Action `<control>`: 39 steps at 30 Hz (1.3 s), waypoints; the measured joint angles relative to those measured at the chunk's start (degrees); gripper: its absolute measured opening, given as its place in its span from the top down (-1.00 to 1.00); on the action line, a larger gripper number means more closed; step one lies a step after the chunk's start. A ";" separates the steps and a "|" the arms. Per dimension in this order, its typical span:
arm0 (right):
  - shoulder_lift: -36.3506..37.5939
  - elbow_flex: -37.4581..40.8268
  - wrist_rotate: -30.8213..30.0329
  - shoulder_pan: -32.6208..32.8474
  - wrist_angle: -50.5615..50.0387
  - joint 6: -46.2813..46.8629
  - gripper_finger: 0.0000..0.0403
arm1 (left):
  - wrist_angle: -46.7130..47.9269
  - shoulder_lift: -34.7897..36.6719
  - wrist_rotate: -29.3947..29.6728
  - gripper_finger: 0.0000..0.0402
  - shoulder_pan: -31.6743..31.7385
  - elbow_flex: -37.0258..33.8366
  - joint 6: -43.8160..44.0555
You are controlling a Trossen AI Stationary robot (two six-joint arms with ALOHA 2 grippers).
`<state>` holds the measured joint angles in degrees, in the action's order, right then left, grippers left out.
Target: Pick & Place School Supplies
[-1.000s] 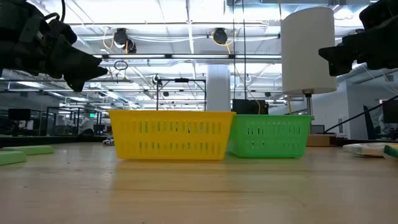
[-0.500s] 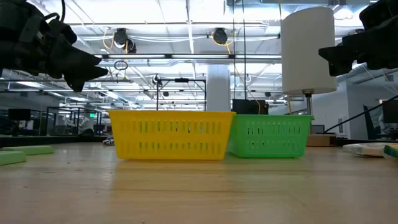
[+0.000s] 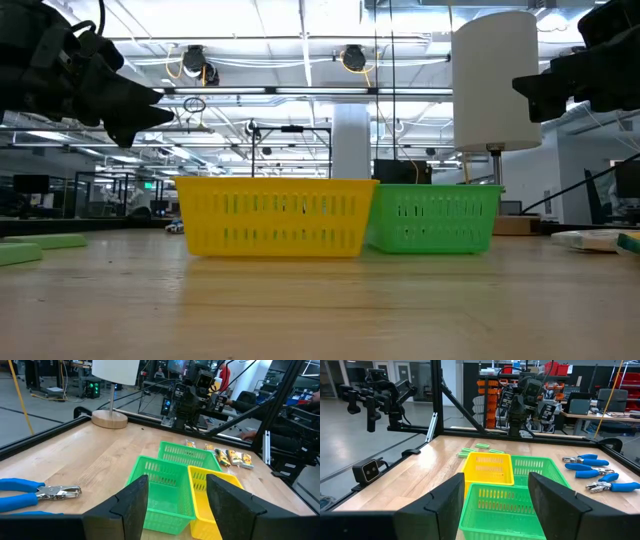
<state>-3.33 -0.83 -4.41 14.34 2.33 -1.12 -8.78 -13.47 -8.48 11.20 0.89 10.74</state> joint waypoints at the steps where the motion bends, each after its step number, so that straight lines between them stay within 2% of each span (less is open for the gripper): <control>1: 0.00 0.01 0.01 0.00 0.00 0.00 -0.05 | 0.00 -0.02 0.00 0.02 0.00 0.00 0.00; 9: -0.04 0.00 -0.08 0.00 1.74 1.05 -0.05 | -0.01 -0.02 0.00 0.10 0.00 0.00 -0.02; 14: -0.01 0.01 -0.27 0.00 7.73 11.04 -0.05 | 0.01 -0.02 -0.01 0.15 0.00 0.00 0.00; 17: -0.05 -0.01 -0.37 -0.03 11.86 13.95 -0.05 | -0.01 0.00 0.01 0.17 0.00 0.00 0.00; 20: -0.07 0.01 -0.32 -0.01 13.27 13.71 -0.05 | -0.01 -0.02 -0.01 0.19 0.00 0.00 0.00; 25: -0.08 0.01 -6.08 -0.03 13.79 14.48 -0.05 | 0.01 -0.02 0.01 0.15 0.00 0.00 0.00; 27: -0.19 -0.01 -5.90 -0.03 14.73 14.54 -0.05 | -0.01 -0.02 0.01 0.12 0.00 0.00 -0.02; 30: -0.79 -0.93 -4.54 0.30 15.90 8.92 -0.05 | -0.01 -0.01 -0.01 0.08 0.00 0.00 -0.02; 32: -2.73 -3.41 -5.77 1.00 13.20 7.71 -0.05 | -0.01 -0.02 -0.01 0.05 0.00 0.01 0.00; 34: -6.50 -6.80 -8.39 1.82 4.43 7.88 -0.05 | -0.01 -0.01 0.00 0.02 0.00 0.01 0.00; 37: -14.76 -14.25 -12.84 3.12 -5.00 11.47 -0.05 | -0.02 0.00 0.00 -0.01 0.00 0.01 0.00; 39: -21.48 -17.80 -13.56 3.61 -10.32 14.32 -0.05 | -0.01 -0.02 -0.01 -0.04 0.00 0.00 -0.02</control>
<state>-24.82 -18.63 -17.97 17.95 -7.99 13.21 -8.80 -13.50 -8.49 11.20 0.89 10.72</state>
